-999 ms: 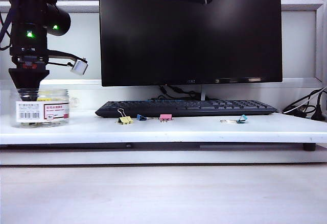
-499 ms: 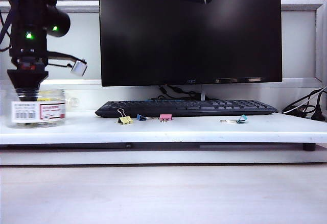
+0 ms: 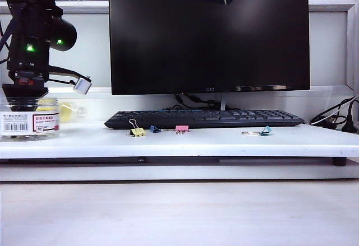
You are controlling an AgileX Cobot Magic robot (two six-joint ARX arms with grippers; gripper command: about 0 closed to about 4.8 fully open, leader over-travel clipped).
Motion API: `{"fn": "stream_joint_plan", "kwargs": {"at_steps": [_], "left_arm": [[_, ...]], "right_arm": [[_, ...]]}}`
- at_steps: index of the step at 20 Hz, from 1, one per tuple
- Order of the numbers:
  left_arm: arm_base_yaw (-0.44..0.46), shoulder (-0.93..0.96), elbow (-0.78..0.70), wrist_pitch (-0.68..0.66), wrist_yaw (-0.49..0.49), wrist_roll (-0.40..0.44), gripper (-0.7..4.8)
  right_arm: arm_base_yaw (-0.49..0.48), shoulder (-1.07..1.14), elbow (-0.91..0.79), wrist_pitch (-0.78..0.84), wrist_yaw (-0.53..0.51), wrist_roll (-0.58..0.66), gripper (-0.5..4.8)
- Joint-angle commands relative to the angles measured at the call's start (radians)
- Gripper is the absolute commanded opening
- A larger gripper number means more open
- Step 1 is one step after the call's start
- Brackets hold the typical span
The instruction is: Take the clips out of the round transparent plastic box and place them on the table.
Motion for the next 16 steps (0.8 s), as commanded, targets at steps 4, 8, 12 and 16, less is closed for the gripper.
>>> {"fn": "stream_joint_plan", "kwargs": {"at_steps": [4,8,12,16], "left_arm": [[-0.001,0.007,-0.003,0.050,-0.092,-0.080,1.47],[-0.003,0.007,-0.003,0.078,-0.092,-0.122,0.23],[-0.008,0.007,-0.003,0.097,-0.100,-0.131,-0.06],[-0.009,0.007,-0.003,0.092,-0.100,-0.156,-0.05]], "right_arm": [[0.001,-0.003,0.005,0.017,-0.008,-0.003,2.12],[0.001,-0.003,0.005,0.017,-0.008,-0.004,2.12],[0.001,-0.003,0.005,0.017,-0.008,-0.003,2.12],[0.001,-0.003,0.005,0.017,-0.008,-0.003,2.12]]}}
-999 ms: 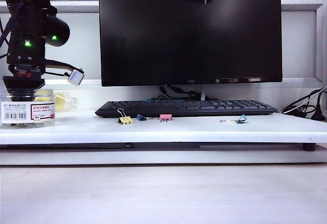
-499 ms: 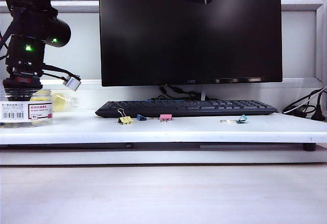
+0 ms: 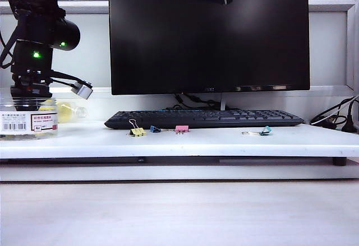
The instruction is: Take the clips out of the round transparent plastic box and place them on the table.
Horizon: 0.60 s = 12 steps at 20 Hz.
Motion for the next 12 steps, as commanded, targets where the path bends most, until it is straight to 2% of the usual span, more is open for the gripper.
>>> {"fn": "stream_joint_plan", "kwargs": {"at_steps": [1,2,3,5,12], "left_arm": [[-0.001,-0.002,0.000,-0.003,-0.003,-0.030,0.00],[-0.002,-0.003,0.000,-0.005,-0.004,-0.049,0.45],[-0.006,-0.003,0.003,-0.008,-0.007,-0.064,1.20],[-0.015,-0.003,0.009,-0.018,-0.031,-0.069,1.29],[-0.032,-0.004,0.009,-0.039,-0.024,-0.086,1.29]], "right_arm": [[0.001,-0.003,0.005,0.016,-0.007,-0.003,2.12],[0.001,-0.003,0.005,0.016,-0.007,-0.003,2.12],[0.001,-0.003,0.005,0.016,-0.007,-0.003,2.12],[0.001,-0.003,0.005,0.016,-0.007,-0.003,2.12],[0.001,-0.003,0.005,0.016,-0.007,-0.003,2.12]]}}
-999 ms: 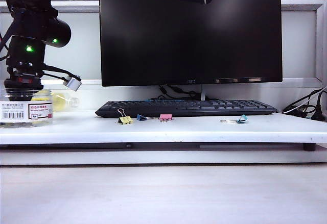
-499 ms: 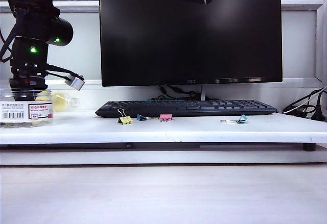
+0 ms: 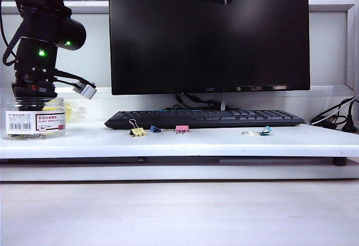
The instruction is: Take the clips out of the round transparent plastic box and place them on the table.
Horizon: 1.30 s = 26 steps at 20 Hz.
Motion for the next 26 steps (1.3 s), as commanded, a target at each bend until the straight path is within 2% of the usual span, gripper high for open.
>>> {"fn": "stream_joint_plan", "kwargs": {"at_steps": [1,5,8,11,12,14,18,26], "left_arm": [[-0.002,-0.003,0.001,-0.001,0.004,-0.011,1.29],[-0.002,0.010,-0.001,0.010,0.052,-0.031,1.29],[-0.002,0.056,-0.001,0.008,0.044,-0.032,1.29],[-0.003,0.084,0.000,0.051,-0.028,-0.055,1.07],[-0.003,0.085,0.000,0.061,-0.040,-0.058,0.96],[-0.002,0.085,0.000,0.075,-0.042,-0.058,0.16],[-0.003,0.085,0.000,0.097,-0.043,-0.061,-0.06],[-0.013,0.049,0.007,0.106,-0.043,-0.103,-0.06]], "right_arm": [[0.002,-0.003,0.005,0.016,-0.006,-0.003,2.12],[0.002,-0.003,0.005,0.022,-0.006,-0.003,2.12],[0.002,-0.003,0.005,0.023,-0.006,-0.004,2.12],[0.002,-0.003,0.005,0.023,-0.006,-0.007,2.12],[0.002,-0.003,0.005,0.023,-0.004,-0.008,2.12],[0.002,-0.003,0.005,0.025,-0.003,-0.011,2.12],[0.002,-0.003,0.005,0.040,-0.003,-0.010,2.12],[0.002,-0.001,0.005,0.039,-0.003,-0.008,2.12]]}}
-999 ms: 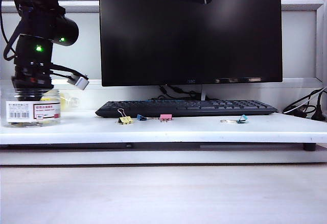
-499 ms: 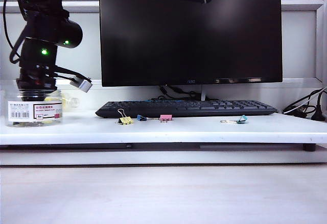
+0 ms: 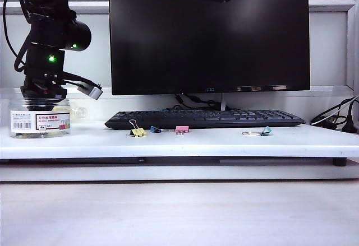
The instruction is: Take the clips out of the round transparent plastic box and place them on the table.
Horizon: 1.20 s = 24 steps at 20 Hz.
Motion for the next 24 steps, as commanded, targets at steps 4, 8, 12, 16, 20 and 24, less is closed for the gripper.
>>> {"fn": "stream_joint_plan", "kwargs": {"at_steps": [4,8,12,16,20,24], "left_arm": [[-0.010,-0.063,-0.019,0.024,-0.014,-0.009,-0.06],[-0.010,-0.129,-0.019,0.026,-0.008,-0.009,-0.06],[-0.010,-0.144,-0.019,-0.035,0.106,-0.003,-0.06],[-0.013,-0.143,-0.019,-0.043,0.114,-0.034,-0.06],[-0.013,-0.116,-0.019,-0.049,0.114,-0.230,-0.03],[-0.014,-0.078,-0.019,-0.055,0.114,-0.348,0.06]], "right_arm": [[0.001,-0.002,0.005,0.011,-0.004,0.004,2.12],[0.001,-0.002,0.005,0.011,-0.004,0.007,2.12],[0.001,-0.002,0.005,0.010,-0.004,0.011,2.12],[0.001,-0.002,0.005,0.010,-0.004,0.025,2.12],[0.002,-0.002,0.005,0.011,-0.004,0.026,2.12],[0.002,-0.002,0.005,0.010,-0.008,0.027,2.12]]}}
